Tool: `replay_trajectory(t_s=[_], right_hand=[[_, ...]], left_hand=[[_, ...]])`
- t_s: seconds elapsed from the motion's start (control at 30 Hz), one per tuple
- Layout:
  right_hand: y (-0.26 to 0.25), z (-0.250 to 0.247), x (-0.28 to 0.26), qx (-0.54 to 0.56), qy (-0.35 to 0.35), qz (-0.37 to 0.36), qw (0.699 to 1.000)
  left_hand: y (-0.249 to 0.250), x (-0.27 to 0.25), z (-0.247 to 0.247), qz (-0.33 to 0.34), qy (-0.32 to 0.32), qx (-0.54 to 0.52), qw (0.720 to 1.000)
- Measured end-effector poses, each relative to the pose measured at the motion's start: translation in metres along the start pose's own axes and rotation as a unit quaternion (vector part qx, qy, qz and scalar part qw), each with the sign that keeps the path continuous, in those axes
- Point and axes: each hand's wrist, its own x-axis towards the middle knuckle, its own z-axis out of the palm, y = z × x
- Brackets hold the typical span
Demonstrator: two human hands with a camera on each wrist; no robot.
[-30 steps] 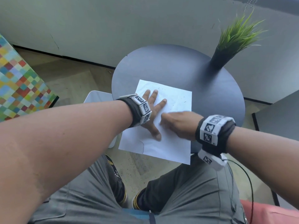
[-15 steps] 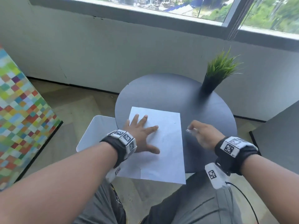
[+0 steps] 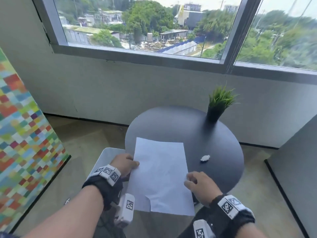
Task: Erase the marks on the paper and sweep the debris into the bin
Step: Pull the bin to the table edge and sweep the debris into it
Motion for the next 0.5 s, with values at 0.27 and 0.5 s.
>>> replay_trajectory(t_s=[0.27, 0.5], right_hand=[[-0.02, -0.062, 0.024, 0.13, 0.056, 0.04, 0.989], [-0.075, -0.125, -0.016, 0.277, 0.202, -0.154, 0.927]], left_hand=[[0.057, -0.018, -0.007, 0.15, -0.019, -0.128, 0.98], [0.105, -0.04, -0.033, 0.256, -0.015, -0.2, 0.946]])
